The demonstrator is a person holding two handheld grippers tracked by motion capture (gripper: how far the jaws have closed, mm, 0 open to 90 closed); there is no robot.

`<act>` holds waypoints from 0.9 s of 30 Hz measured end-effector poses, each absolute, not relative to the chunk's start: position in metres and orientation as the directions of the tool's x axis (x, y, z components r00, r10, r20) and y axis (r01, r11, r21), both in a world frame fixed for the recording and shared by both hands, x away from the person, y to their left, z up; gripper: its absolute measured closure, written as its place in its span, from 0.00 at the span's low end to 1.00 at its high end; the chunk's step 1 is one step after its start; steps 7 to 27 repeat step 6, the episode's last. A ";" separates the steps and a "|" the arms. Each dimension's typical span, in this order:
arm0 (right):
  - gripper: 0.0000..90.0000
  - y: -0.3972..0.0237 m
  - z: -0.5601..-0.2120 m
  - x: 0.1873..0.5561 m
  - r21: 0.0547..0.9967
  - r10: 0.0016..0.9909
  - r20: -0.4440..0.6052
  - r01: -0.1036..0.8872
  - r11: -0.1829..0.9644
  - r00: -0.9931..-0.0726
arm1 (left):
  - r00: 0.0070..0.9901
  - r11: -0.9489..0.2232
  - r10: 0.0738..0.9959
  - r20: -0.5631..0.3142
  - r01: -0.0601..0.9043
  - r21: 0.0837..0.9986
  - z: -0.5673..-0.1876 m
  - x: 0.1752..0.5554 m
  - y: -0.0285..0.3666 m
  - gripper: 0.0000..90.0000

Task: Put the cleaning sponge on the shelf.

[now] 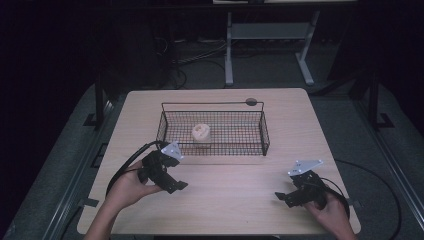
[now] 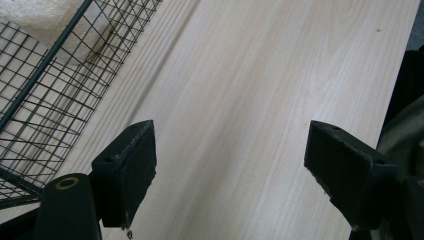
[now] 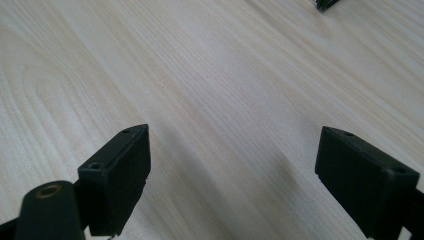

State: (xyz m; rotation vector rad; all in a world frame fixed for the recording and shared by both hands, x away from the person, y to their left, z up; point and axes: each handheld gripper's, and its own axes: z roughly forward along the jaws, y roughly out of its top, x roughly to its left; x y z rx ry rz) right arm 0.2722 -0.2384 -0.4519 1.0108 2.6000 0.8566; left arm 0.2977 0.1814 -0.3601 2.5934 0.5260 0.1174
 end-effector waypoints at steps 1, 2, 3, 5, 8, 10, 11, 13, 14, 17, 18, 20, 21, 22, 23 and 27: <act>0.16 -0.238 -0.452 0.272 0.593 0.675 0.003 0.545 0.593 -0.738 | 0.922 -0.807 0.387 -0.012 0.345 0.480 -0.360 0.298 0.181 0.22; 0.16 -0.238 -0.452 0.272 0.594 0.675 0.002 0.544 0.592 -0.737 | 0.921 -0.811 0.388 -0.010 0.347 0.471 -0.363 0.295 0.182 0.22; 0.16 -0.238 -0.452 0.272 0.594 0.675 0.002 0.544 0.592 -0.737 | 0.921 -0.811 0.388 -0.010 0.347 0.471 -0.363 0.295 0.182 0.22; 0.16 -0.238 -0.452 0.272 0.595 0.675 0.000 0.543 0.593 -0.738 | 0.919 -0.808 0.393 -0.017 0.354 0.471 -0.366 0.294 0.184 0.22; 0.16 -0.238 -0.452 0.272 0.594 0.675 0.000 0.543 0.593 -0.738 | 0.920 -0.810 0.391 -0.016 0.352 0.468 -0.367 0.294 0.185 0.22; 0.16 -0.238 -0.452 0.272 0.594 0.675 0.000 0.543 0.593 -0.738 | 0.920 -0.810 0.391 -0.016 0.352 0.468 -0.367 0.294 0.185 0.22; 0.16 -0.238 -0.452 0.272 0.594 0.675 0.000 0.543 0.593 -0.738 | 0.920 -0.810 0.391 -0.016 0.352 0.468 -0.367 0.294 0.185 0.22; 0.16 -0.238 -0.452 0.272 0.594 0.675 0.000 0.543 0.593 -0.738 | 0.920 -0.810 0.391 -0.016 0.352 0.468 -0.367 0.294 0.185 0.22; 0.16 -0.238 -0.452 0.272 0.594 0.675 0.000 0.543 0.593 -0.738 | 0.920 -0.810 0.391 -0.016 0.352 0.468 -0.367 0.294 0.185 0.22; 0.16 -0.238 -0.452 0.272 0.594 0.675 0.000 0.543 0.593 -0.738 | 0.920 -0.810 0.391 -0.016 0.352 0.468 -0.367 0.294 0.185 0.22; 0.16 -0.238 -0.452 0.272 0.594 0.675 0.000 0.543 0.593 -0.738 | 0.920 -0.810 0.391 -0.016 0.352 0.468 -0.367 0.294 0.185 0.22; 0.16 -0.238 -0.452 0.272 0.594 0.675 0.000 0.543 0.593 -0.738 | 0.920 -0.810 0.391 -0.016 0.352 0.468 -0.367 0.294 0.185 0.22; 0.16 -0.238 -0.452 0.272 0.594 0.675 0.000 0.543 0.593 -0.738 | 0.920 -0.810 0.391 -0.016 0.352 0.468 -0.367 0.294 0.185 0.22; 0.16 -0.238 -0.452 0.272 0.594 0.675 0.000 0.543 0.593 -0.738 | 0.920 -0.810 0.391 -0.016 0.352 0.468 -0.367 0.294 0.185 0.22; 0.16 -0.238 -0.452 0.272 0.594 0.675 0.000 0.543 0.593 -0.738 | 0.920 -0.810 0.391 -0.016 0.352 0.468 -0.367 0.294 0.185 0.22; 0.16 -0.238 -0.452 0.272 0.594 0.675 0.000 0.543 0.593 -0.738 | 0.920 -0.810 0.391 -0.016 0.352 0.468 -0.367 0.294 0.185 0.22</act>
